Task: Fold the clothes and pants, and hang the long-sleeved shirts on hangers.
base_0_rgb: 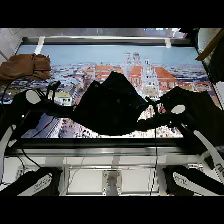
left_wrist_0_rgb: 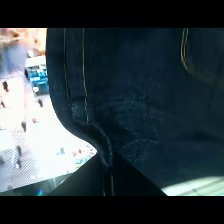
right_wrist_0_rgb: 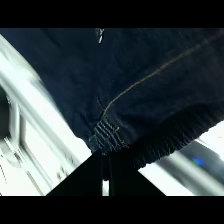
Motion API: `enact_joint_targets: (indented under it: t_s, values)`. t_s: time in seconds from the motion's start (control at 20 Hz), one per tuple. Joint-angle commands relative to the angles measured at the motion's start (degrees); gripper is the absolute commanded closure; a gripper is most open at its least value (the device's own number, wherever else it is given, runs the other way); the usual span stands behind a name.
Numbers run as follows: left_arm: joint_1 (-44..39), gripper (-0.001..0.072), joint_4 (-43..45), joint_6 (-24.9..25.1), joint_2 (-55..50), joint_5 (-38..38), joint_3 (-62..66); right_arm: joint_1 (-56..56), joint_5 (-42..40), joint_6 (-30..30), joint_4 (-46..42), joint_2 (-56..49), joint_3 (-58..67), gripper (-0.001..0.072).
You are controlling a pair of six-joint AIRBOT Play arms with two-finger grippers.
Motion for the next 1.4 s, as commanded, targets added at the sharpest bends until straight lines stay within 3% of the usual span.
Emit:
enact_joint_targets:
  t_s: [0.0, 0.1, 0.25, 0.35, 0.65, 0.85, 1.0, 1.15, 1.35]
  values:
    - [0.0, 0.0694, 0.3, -0.2, 4.7, -1.7, -1.9, -0.7, 5.7, 7.3, -9.9, 11.3, -2.3, 0.0694]
    - [0.0, 0.0694, -1.0, -3.0, 8.2, -1.6, -4.0, -0.7, 5.9, 10.3, -9.4, 18.0, -3.7, 0.0694]
    - [0.0, 0.0696, -5.6, -1.9, 17.9, 5.2, -2.1, -0.7, 5.2, 13.8, -5.5, 26.4, 2.1, 0.0695]
    - [0.0, 0.0697, -2.8, -1.9, 24.5, 7.2, 2.8, -0.7, 5.6, 18.3, -4.3, 27.6, 10.6, 0.0695]
    - [0.0, 0.0697, -0.1, -1.0, 32.5, 3.1, 23.1, -0.7, 5.7, 23.5, 13.7, 23.5, 43.0, 0.0696]
    - [0.0, 0.0697, 3.3, -1.1, 28.8, 0.8, 33.4, -0.7, 8.0, 30.5, 12.8, 16.4, 59.6, 0.0696]
    - [0.0, 0.0697, 3.4, -1.0, 23.0, -2.0, 33.9, -0.7, 13.9, 33.3, 9.0, 9.7, 59.3, 0.0697]
    - [0.0, 0.0697, 3.4, -1.0, 12.9, -6.6, 33.8, -0.7, 14.7, 32.8, 6.3, 0.1, 57.9, 0.0697]
    - [-0.1, 0.0696, 3.4, 0.9, -3.6, -4.3, 33.8, -0.7, 11.9, 27.3, 4.3, -15.9, 57.9, 0.0696]
